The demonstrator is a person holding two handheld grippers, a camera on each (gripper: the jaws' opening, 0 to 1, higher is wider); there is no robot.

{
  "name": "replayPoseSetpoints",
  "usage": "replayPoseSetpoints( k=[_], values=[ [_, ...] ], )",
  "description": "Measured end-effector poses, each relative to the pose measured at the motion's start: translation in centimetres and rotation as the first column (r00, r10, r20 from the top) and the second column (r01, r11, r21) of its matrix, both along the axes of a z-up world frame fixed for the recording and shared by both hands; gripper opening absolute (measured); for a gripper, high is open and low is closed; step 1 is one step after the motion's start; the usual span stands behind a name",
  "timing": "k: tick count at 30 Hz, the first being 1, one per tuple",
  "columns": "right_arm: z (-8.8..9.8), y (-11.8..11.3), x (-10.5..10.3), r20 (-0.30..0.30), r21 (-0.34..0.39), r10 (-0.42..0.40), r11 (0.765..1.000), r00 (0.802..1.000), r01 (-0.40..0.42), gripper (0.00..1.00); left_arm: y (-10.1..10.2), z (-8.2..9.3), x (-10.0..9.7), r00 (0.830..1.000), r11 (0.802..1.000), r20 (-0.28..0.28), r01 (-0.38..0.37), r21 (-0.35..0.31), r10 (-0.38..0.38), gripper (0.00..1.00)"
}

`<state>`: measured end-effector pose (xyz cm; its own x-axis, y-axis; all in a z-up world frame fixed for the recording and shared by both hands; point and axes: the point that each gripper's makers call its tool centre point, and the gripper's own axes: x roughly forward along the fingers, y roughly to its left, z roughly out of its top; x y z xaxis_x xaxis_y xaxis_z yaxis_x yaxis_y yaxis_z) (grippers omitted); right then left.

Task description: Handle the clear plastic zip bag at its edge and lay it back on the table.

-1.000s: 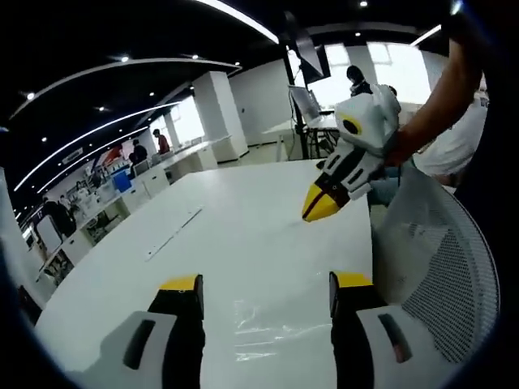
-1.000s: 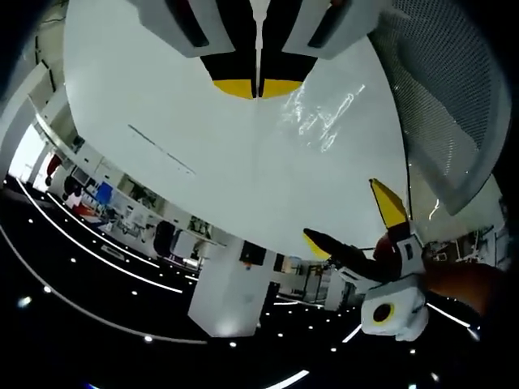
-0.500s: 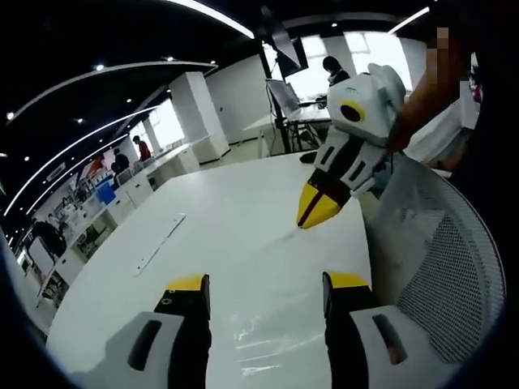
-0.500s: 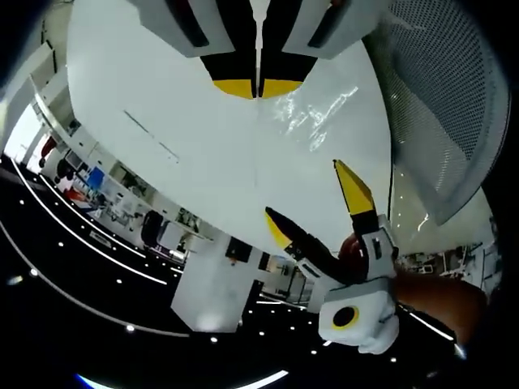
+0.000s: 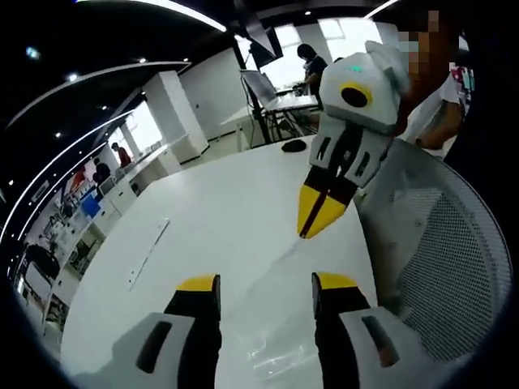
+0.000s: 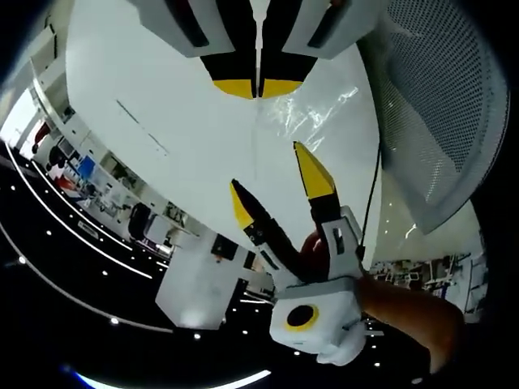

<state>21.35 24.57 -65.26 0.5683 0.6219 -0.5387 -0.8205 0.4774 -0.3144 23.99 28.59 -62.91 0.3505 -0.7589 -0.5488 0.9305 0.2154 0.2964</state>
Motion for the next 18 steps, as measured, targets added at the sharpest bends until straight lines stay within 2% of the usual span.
replayPoseSetpoints(
  k=[6,18],
  values=[
    [0.1,0.3,0.1,0.009,-0.012,0.018,1.0,1.0,-0.018,0.0,-0.2,-1.1,0.0,0.999,0.998,-0.012,0.04,0.044,-0.04,0.33],
    [0.8,0.9,0.5,0.037,-0.021,0.062,0.998,0.997,-0.061,0.0,-0.2,-2.2,1.4,0.998,0.993,-0.012,0.057,0.102,-0.056,0.24]
  ],
)
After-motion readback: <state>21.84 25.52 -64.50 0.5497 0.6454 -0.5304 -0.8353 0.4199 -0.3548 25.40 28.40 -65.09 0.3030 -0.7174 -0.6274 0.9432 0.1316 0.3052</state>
